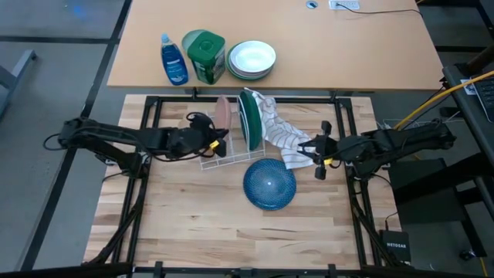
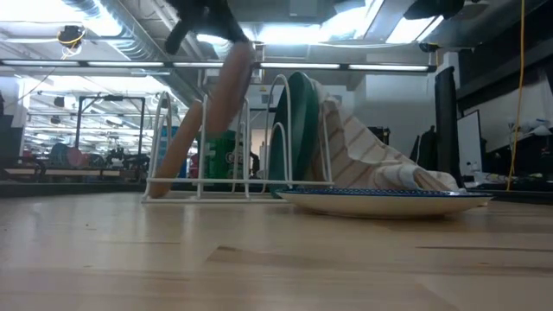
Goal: Sort dishes
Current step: Put the pink plate into the dish rack, then put the blue plate into the dish rack
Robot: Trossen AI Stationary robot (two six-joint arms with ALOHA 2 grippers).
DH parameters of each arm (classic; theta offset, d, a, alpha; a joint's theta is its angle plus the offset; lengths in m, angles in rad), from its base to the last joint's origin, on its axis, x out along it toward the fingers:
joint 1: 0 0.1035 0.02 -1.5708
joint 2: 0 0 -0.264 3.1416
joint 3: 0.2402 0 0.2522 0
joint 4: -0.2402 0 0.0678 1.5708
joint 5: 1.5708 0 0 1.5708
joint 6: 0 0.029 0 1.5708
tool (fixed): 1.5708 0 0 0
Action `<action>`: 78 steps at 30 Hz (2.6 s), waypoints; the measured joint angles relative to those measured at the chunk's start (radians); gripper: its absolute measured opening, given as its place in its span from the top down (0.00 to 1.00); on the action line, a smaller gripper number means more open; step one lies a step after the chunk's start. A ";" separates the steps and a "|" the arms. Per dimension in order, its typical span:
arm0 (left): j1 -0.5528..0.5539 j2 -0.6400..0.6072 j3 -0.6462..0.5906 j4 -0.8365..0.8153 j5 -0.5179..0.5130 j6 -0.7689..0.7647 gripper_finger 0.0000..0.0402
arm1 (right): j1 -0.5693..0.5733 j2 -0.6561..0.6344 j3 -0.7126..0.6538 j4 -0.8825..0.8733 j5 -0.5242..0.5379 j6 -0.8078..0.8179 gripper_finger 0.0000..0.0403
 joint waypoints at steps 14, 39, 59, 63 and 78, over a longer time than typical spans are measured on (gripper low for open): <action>0.041 0.174 0.000 -0.067 -0.003 -0.015 1.00 | 0.000 0.054 0.000 0.000 0.000 0.000 0.75; 0.017 0.231 0.000 -0.219 0.151 0.087 0.81 | 0.000 0.137 0.000 -0.027 -0.008 0.000 0.75; -0.131 0.244 0.000 -0.075 0.356 0.448 0.71 | 0.001 0.197 -0.006 -0.243 -0.117 0.417 0.75; -0.163 0.314 0.000 0.057 0.356 0.651 0.71 | 0.001 0.229 -0.082 -0.254 -0.096 0.573 0.75; -0.222 0.614 0.000 0.233 0.348 1.274 0.71 | 0.000 0.267 -0.377 0.039 -0.184 0.963 0.75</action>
